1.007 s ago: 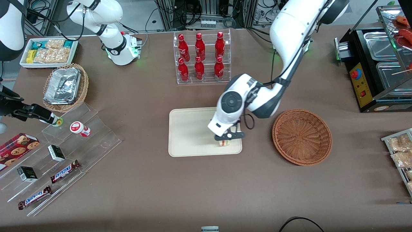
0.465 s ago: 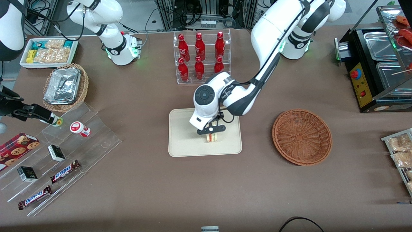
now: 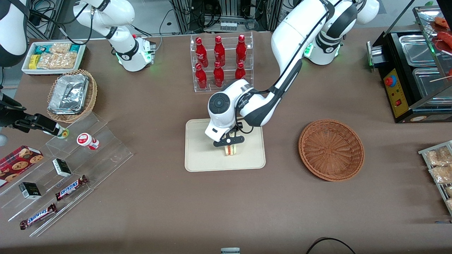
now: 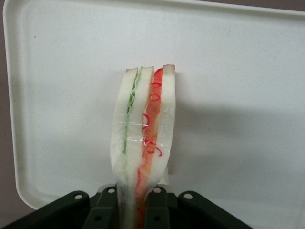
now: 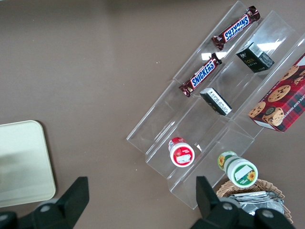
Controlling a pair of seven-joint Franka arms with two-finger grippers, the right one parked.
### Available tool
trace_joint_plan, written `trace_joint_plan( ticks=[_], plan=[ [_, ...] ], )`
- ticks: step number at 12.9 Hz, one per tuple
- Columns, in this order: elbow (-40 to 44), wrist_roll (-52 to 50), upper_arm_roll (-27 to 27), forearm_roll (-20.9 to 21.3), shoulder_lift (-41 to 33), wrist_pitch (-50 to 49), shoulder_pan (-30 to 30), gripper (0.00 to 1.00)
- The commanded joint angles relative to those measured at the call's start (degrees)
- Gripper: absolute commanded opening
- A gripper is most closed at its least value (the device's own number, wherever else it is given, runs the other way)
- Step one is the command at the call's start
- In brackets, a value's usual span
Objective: Place sandwich from basket to tray
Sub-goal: 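Lower the sandwich onto the tray and open the left gripper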
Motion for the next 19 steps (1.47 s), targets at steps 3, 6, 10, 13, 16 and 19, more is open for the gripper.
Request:
trace_joint_plan(
  ticks=[3,6,10,13,16,19],
  plan=[
    [4.24,-4.37,0.43,1.02,2.92,-1.06,-0.92,0.07],
    [4.24,-4.37,0.43,1.02,3.01,-0.89,-0.92,1.00],
    [4.24,-4.11,0.43,0.84,2.05,-1.67,-0.75,1.00],
    [4.24,-3.84,0.52,1.02,0.03,-2.55,-0.66,1.00],
    [4.41,-3.66,0.43,0.75,-0.85,-2.73,-0.31,1.00],
    [5.90,-3.66,0.60,1.80,-2.16,-5.01,-0.31,1.00]
  ],
)
